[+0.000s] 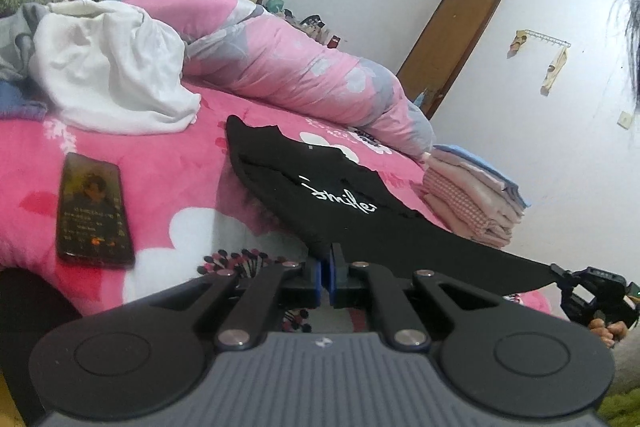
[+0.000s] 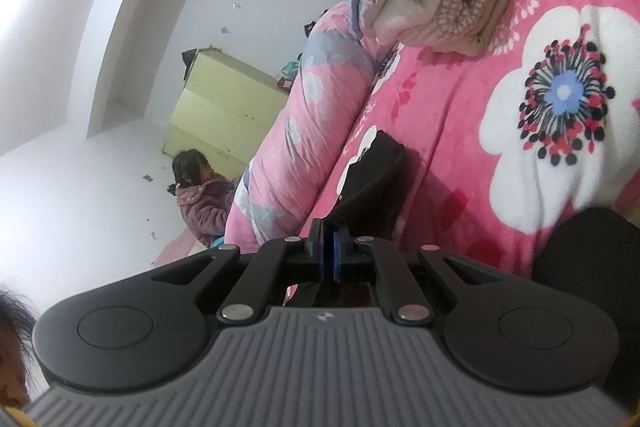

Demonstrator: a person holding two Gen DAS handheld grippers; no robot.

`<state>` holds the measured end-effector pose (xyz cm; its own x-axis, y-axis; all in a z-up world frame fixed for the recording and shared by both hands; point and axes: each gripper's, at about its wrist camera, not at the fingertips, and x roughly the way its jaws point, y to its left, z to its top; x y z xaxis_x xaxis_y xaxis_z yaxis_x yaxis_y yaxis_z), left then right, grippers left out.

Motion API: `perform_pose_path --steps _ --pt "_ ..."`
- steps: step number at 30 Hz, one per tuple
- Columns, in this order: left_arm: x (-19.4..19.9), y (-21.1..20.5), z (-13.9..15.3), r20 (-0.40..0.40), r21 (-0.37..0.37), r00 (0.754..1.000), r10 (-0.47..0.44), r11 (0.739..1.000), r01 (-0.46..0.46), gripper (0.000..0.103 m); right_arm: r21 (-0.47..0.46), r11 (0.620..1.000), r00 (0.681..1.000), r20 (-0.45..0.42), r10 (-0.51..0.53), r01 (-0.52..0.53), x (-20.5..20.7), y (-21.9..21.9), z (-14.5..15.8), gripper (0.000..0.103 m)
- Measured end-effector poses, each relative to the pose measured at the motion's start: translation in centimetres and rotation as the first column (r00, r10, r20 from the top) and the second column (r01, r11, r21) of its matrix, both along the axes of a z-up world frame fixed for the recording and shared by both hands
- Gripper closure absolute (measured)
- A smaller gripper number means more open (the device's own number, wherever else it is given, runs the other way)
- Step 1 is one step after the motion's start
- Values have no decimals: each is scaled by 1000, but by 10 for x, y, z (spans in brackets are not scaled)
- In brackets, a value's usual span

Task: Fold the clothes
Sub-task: 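Lift the hem with both grippers and carry it over toward the collar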

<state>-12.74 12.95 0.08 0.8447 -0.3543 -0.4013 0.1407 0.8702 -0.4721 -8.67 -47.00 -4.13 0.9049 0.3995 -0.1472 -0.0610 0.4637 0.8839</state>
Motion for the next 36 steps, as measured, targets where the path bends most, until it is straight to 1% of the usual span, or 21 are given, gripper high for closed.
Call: perform_pose_path --steps 7,9,14,18,22,25,33,36 --pt "26 -2 -7 3 -54 1000 -11 998 12 99 11 1000 1000 -24 9 -9 30 -2 -1 100" --pt "41 -1 -7 -2 -62 1000 -15 998 15 99 14 1000 999 -31 12 -11 38 -3 -2 101" --pt "85 6 -1 -5 -86 1000 6 996 -7 99 -9 999 998 -39 41 -42 90 -3 10 100" --pt "133 15 2 -16 -111 999 47 993 -49 99 -13 998 997 -40 61 -61 142 -2 19 100" --pt "184 24 2 -49 -129 994 102 986 -107 99 -17 996 996 -36 85 -86 201 4 23 100" --pt "228 32 -2 -74 -138 989 125 981 -134 99 -6 994 994 -41 104 -105 247 9 20 100" --pt "348 53 -15 -126 -147 975 181 969 -199 99 -21 993 992 -51 113 -114 363 25 12 100" --pt "386 55 -27 -146 -146 971 189 967 -210 99 -35 992 991 -68 115 -118 402 31 4 100"
